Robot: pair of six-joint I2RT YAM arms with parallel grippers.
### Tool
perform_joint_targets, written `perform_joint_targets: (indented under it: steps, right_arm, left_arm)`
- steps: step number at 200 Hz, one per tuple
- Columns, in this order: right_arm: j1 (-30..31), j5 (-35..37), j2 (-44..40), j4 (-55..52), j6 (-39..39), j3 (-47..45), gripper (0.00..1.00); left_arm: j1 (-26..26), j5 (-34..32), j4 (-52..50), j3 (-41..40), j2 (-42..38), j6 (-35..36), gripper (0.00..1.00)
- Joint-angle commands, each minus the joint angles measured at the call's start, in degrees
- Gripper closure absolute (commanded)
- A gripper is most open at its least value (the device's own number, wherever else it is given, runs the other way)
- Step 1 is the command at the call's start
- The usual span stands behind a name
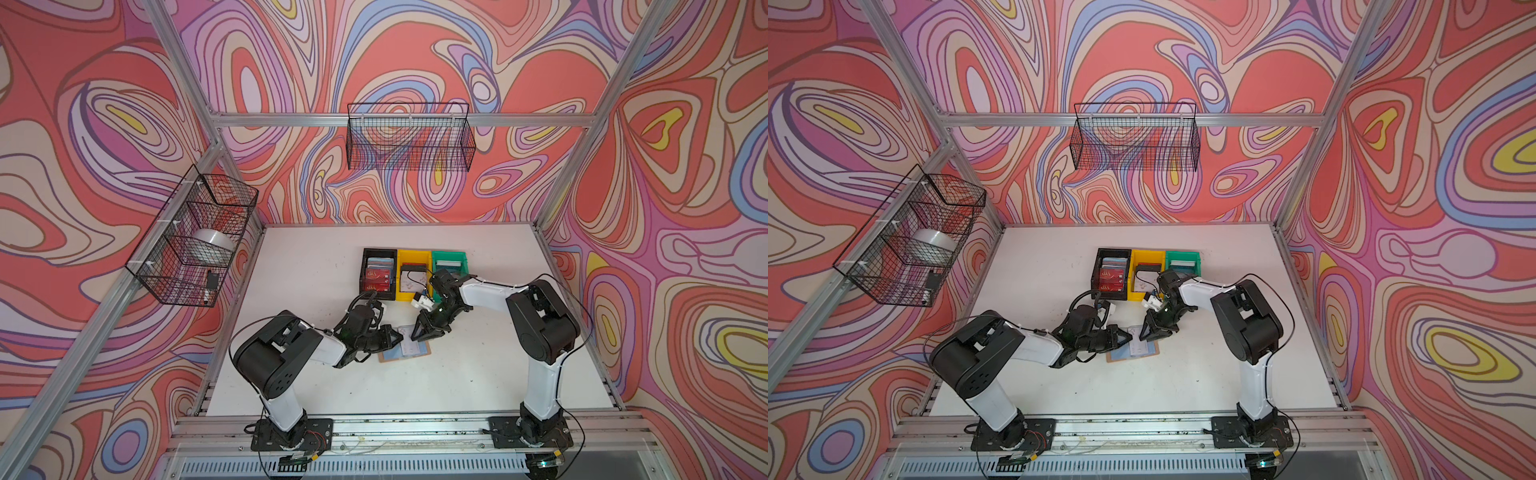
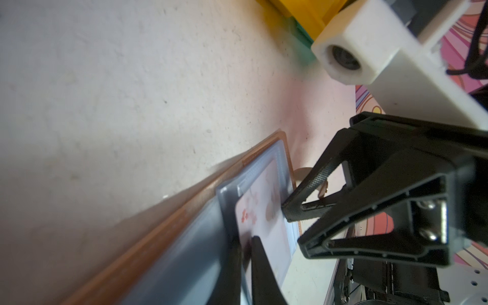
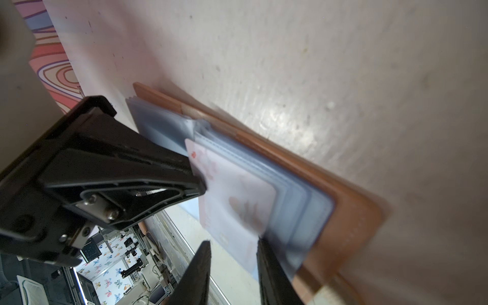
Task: Take the credit cards out of the card holder
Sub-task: Take out the credit card from the card slot.
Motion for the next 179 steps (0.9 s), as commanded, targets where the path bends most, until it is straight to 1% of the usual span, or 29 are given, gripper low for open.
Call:
perform_joint_targets:
  steps: [1, 73, 148, 179]
  right_arm:
    - [0.1, 2.3, 2.3, 0.7, -0.1, 0.3, 0.66]
    - [0.1, 1.9, 3.9, 0.9, -0.4, 0.5, 0.66]
    - [0.1, 1.1, 4.4, 1.5, -0.2, 0.0, 0.66]
    - [0.1, 0.9, 2.1, 1.6, -0.3, 1.0, 0.67]
  left_arm:
    - [-0.8, 0.0, -4.0, -0.8, 0.6, 0.6, 0.96]
    - [-0.7, 0.0, -10.8, -0.3, -3.4, 2.8, 0.99]
    - [0.0, 1.0, -8.4, -3.1, -1.9, 2.4, 0.98]
    - [0.0, 0.1, -10.7, -3.0, -2.5, 2.9, 0.98]
